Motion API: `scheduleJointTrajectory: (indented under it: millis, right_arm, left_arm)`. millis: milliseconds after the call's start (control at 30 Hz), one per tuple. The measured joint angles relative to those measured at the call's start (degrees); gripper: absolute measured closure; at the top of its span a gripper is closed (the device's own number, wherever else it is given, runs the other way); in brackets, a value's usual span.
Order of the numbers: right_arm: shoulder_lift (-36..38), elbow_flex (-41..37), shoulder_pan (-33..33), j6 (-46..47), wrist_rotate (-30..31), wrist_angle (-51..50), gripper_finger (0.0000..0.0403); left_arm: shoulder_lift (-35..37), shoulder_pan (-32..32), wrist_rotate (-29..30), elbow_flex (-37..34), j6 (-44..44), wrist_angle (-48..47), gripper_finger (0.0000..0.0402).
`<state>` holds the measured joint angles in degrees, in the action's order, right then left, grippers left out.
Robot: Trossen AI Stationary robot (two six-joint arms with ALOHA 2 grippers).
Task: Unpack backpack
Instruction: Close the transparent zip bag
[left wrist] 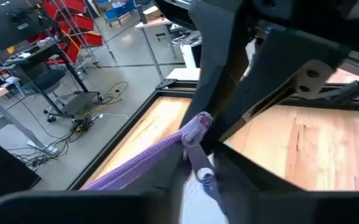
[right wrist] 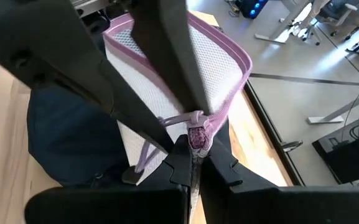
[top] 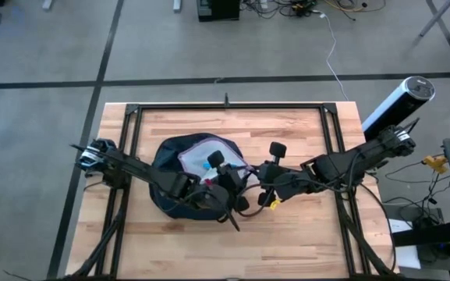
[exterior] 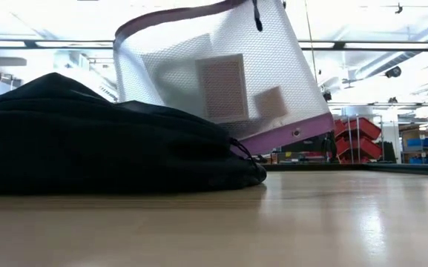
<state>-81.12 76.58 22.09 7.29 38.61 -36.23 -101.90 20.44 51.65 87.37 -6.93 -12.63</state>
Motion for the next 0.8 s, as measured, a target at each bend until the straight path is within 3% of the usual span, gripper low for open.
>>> scheduleJointTrajectory:
  millis: [233, 600, 800]
  right_arm:
    - [0.00, 0.07, 0.02, 0.18, -0.40, 0.81, 0.0403]
    - [0.34, 0.05, 0.19, 0.07, -3.97, 2.16, 0.0403]
    - [2.60, -0.02, 0.48, -2.49, -5.74, 4.31, 0.0402]
  left_arm:
    - [2.34, 0.46, 0.07, -0.04, 0.01, -2.19, 0.0384]
    - [7.03, 0.53, -3.65, -0.04, -2.48, -14.20, 0.0384]
    - [6.97, 0.36, -4.65, -0.04, -2.87, -14.62, 0.0384]
